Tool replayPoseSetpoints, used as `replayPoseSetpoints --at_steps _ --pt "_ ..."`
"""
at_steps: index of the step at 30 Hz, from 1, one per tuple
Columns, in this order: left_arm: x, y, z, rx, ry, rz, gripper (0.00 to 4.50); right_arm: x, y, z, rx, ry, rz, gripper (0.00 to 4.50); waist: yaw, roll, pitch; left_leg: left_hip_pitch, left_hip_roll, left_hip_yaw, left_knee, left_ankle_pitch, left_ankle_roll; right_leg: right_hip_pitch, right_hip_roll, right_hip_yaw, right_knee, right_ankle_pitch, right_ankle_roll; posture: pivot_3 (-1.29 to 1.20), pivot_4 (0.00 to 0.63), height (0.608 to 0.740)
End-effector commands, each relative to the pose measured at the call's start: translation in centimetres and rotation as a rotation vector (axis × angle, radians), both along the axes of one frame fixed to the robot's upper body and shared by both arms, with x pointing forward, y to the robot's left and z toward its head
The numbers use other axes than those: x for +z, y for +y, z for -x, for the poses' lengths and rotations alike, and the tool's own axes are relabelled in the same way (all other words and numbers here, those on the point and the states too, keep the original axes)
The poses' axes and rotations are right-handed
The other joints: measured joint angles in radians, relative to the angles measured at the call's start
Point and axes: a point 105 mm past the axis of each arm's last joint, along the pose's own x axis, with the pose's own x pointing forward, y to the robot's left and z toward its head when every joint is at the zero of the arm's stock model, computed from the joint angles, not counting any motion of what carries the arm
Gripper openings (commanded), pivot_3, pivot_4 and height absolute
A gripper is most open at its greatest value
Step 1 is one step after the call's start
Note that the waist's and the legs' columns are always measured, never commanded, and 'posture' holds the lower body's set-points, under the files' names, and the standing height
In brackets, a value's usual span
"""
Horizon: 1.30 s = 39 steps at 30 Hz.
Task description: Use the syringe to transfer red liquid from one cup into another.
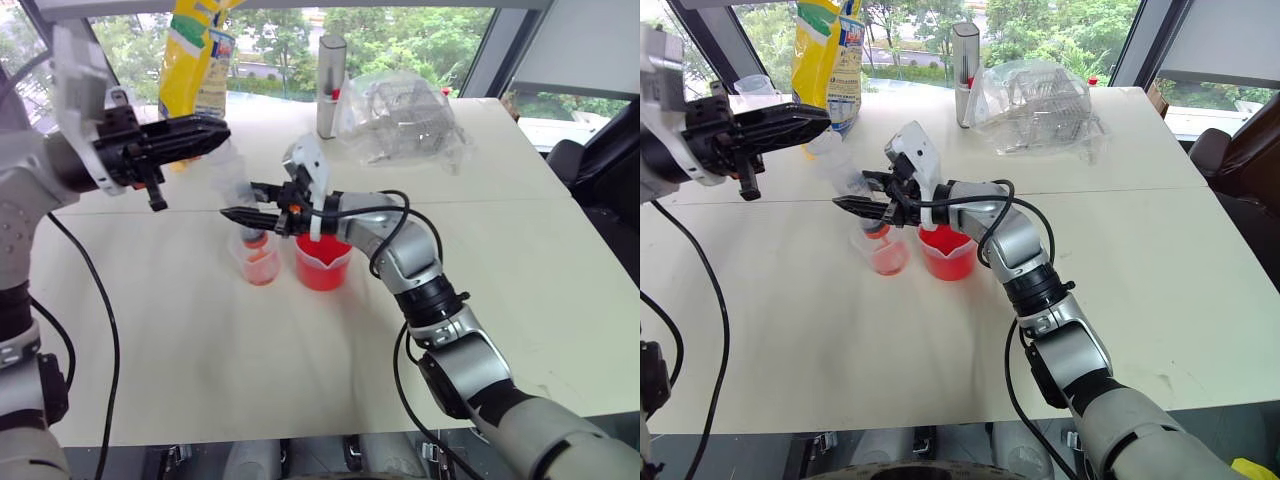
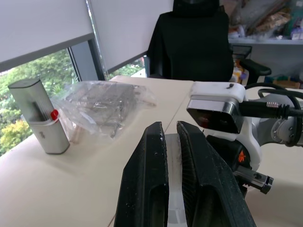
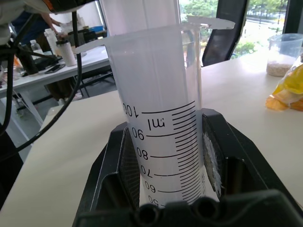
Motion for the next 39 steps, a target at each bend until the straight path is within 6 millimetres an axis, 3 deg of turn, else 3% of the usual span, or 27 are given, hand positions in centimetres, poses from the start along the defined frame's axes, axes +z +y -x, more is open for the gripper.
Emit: replayPoseSetpoints --at_steps 1,13,21,28,33,34,37,39 --pt "-2.6 -0.3 -0.4 0.004 0.09 -0.069 0.03 6.7 -0.8 1.2 0.017 -0.162 -0.188 1.45 0.0 0.0 0.0 0.0 0.0 0.0 0.0 0.0 0.0 0.0 0.0 0.0 0.0 0.0 0.0 0.0 0.15 0.74" --pt "-3.1 -0.4 -0.3 0.003 0.098 -0.081 0.03 7.0 -0.9 1.0 0.006 -0.155 -0.2 1.45 0.0 0.0 0.0 0.0 0.0 0.0 0.0 0.0 0.0 0.0 0.0 0.0 0.0 0.0 0.0 0.0 0.15 0.74" --pt "-0.1 0.4 -0.4 0.038 0.03 -0.03 0.03 5.1 -0.6 0.8 0.011 -0.122 -0.163 1.45 0.0 0.0 0.0 0.0 0.0 0.0 0.0 0.0 0.0 0.0 0.0 0.0 0.0 0.0 0.0 0.0 0.15 0.74" --pt "0.6 0.9 -0.3 0.05 0.021 -0.025 0.03 3.6 -0.2 0.9 0.024 -0.098 -0.133 1.45 -0.002 0.0 0.0 0.0 0.0 0.0 0.0 0.0 0.0 0.0 0.0 0.0 0.0 0.0 0.0 0.0 0.15 0.74" --pt "0.3 1.2 -0.5 0.074 0.029 -0.02 2.1 3.4 -0.1 0.9 0.027 -0.095 -0.13 1.45 -0.002 -0.001 0.0 0.0 0.0 0.0 0.0 0.0 0.0 0.0 0.0 0.0 0.0 0.0 0.0 0.0 0.15 0.74" --pt "0.3 1.2 -0.6 0.077 0.029 -0.015 2.83 3.4 -0.1 0.9 0.028 -0.095 -0.13 1.45 -0.001 -0.001 0.0 0.0 0.0 0.0 0.0 0.0 0.0 0.0 0.0 0.0 0.0 0.0 0.0 0.0 0.15 0.74" --pt "0.9 1.6 -0.7 0.085 0.016 0.021 4.33 3.3 -0.1 1.0 0.03 -0.094 -0.129 1.45 -0.001 -0.001 0.0 0.0 0.0 0.0 0.0 0.0 0.0 0.0 0.0 0.0 0.0 0.0 0.0 0.0 0.15 0.74" --pt "1.8 2.1 -0.8 0.102 0.002 0.058 4.48 3.3 -0.1 1.0 0.03 -0.093 -0.128 1.45 0.0 -0.001 0.0 0.0 0.0 0.0 0.0 0.0 0.0 0.0 0.0 0.0 0.0 0.0 0.0 0.0 0.15 0.74"
